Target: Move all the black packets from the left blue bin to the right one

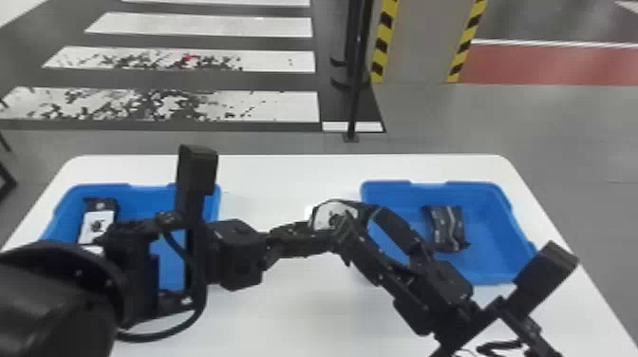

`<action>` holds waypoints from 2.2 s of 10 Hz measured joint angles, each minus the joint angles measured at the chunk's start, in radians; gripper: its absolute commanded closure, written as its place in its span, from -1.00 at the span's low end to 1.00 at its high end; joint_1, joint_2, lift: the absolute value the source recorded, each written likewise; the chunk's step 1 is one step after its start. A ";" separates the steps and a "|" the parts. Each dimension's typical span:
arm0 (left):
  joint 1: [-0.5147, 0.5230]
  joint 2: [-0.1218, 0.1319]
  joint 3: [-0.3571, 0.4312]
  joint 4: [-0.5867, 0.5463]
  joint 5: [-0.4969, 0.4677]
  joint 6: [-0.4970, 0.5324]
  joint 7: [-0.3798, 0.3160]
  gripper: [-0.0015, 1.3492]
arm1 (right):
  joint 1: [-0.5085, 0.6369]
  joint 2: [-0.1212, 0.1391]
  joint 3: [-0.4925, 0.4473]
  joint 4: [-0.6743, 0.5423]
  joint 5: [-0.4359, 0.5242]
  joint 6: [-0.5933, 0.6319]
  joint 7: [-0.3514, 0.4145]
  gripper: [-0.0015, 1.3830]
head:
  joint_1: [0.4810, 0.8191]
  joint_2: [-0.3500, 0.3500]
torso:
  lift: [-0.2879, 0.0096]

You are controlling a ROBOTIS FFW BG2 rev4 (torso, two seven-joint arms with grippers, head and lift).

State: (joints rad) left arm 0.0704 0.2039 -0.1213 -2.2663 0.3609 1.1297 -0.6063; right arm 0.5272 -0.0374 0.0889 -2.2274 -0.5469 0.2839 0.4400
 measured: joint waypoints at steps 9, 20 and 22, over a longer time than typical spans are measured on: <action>0.008 -0.012 -0.010 0.005 0.045 -0.027 0.020 -0.21 | -0.021 0.001 0.020 0.040 -0.042 -0.022 -0.010 0.84 | 0.27 -0.19 | -0.01; 0.263 -0.040 0.298 -0.154 0.055 -0.032 0.025 -0.67 | -0.402 -0.075 -0.255 0.540 0.088 0.011 -0.024 0.29 | 0.27 -0.37 | -0.01; 0.288 -0.040 0.337 -0.173 0.046 -0.026 0.025 -0.67 | -0.422 -0.076 -0.302 0.564 0.137 0.021 -0.032 -0.74 | 0.27 -0.43 | -0.01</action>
State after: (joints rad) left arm 0.3583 0.1641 0.2154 -2.4395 0.4072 1.1039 -0.5813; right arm 0.1054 -0.1136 -0.2128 -1.6629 -0.4095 0.3052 0.4080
